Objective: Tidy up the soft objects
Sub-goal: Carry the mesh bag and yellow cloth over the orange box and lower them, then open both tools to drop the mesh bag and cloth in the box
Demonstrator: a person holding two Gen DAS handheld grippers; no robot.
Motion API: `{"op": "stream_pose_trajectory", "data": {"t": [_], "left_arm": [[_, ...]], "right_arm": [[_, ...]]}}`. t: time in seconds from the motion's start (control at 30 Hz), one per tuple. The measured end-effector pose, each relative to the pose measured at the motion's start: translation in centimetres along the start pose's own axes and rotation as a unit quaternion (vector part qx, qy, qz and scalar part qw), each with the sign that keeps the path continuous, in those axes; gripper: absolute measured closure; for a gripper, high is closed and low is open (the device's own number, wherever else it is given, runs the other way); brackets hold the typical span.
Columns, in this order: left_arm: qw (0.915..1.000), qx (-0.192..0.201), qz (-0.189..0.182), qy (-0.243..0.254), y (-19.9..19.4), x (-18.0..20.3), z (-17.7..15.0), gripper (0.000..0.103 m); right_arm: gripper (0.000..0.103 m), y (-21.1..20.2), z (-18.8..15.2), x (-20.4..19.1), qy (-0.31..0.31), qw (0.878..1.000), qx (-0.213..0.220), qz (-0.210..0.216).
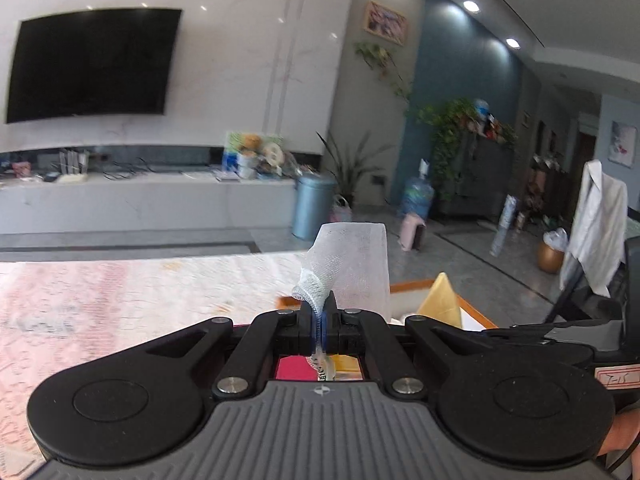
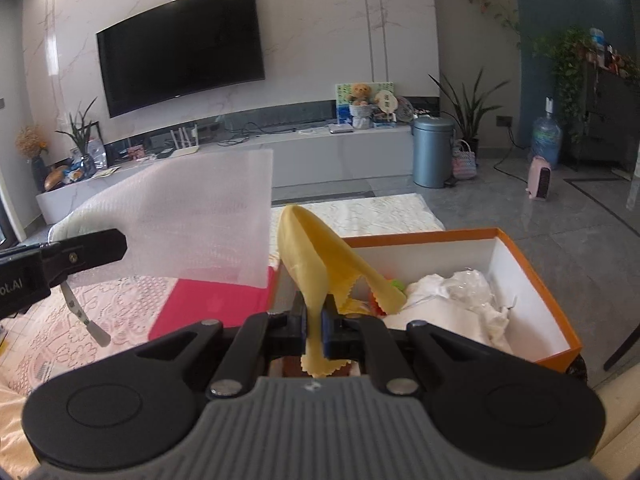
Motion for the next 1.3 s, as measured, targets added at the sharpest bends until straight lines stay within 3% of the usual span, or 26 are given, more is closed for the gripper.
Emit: {"op": "stream_pose_trajectory", "data": {"t": [0.17,0.4,0.6,0.77,0.93,1.07,1.2,1.3], "left_arm": [[0.9968,-0.075,-0.030,-0.003,5.2,1.3,-0.3,0.101],[0.9806,-0.192,-0.036,0.014,10.6,1.6,-2.1,0.101],[0.9685,-0.242,-0.026,0.053,12.6,1.5,-3.7,0.100],[0.9532,-0.289,-0.010,0.086,14.3,2.0,-4.4,0.100],[0.9451,-0.307,0.000,0.111,15.1,2.7,-4.5,0.099],[0.9423,-0.310,0.000,0.126,15.1,3.1,-4.3,0.090],[0.9486,-0.289,-0.006,0.129,14.3,3.2,-3.7,0.068],[0.9530,-0.271,-0.005,0.135,13.3,3.3,-2.7,0.058]], "right_arm": [[0.098,2.9,0.1,2.7,0.013,0.998,-0.068,-0.008],[0.098,6.8,-0.3,3.9,0.011,0.988,-0.154,0.003],[0.093,10.0,-1.2,4.6,0.024,0.976,-0.214,0.005],[0.093,12.3,-2.0,5.2,0.028,0.968,-0.247,0.006],[0.092,13.3,-2.3,5.1,0.023,0.965,-0.261,0.002],[0.092,13.2,-2.2,5.0,0.017,0.964,-0.264,0.002],[0.068,12.5,-1.6,4.7,0.002,0.966,-0.260,0.002],[0.062,11.6,-0.9,4.6,-0.011,0.967,-0.254,-0.001]]}}
Point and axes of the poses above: each gripper's, at about its wrist camera, not at the fingertips, and y roughly the way its jaws point, x to its right, z to its top, the point moved 3 cm from there along y, roughly the way its jaws point, and after that the axes turned 1 degree about -y, right-handed, at the moved point
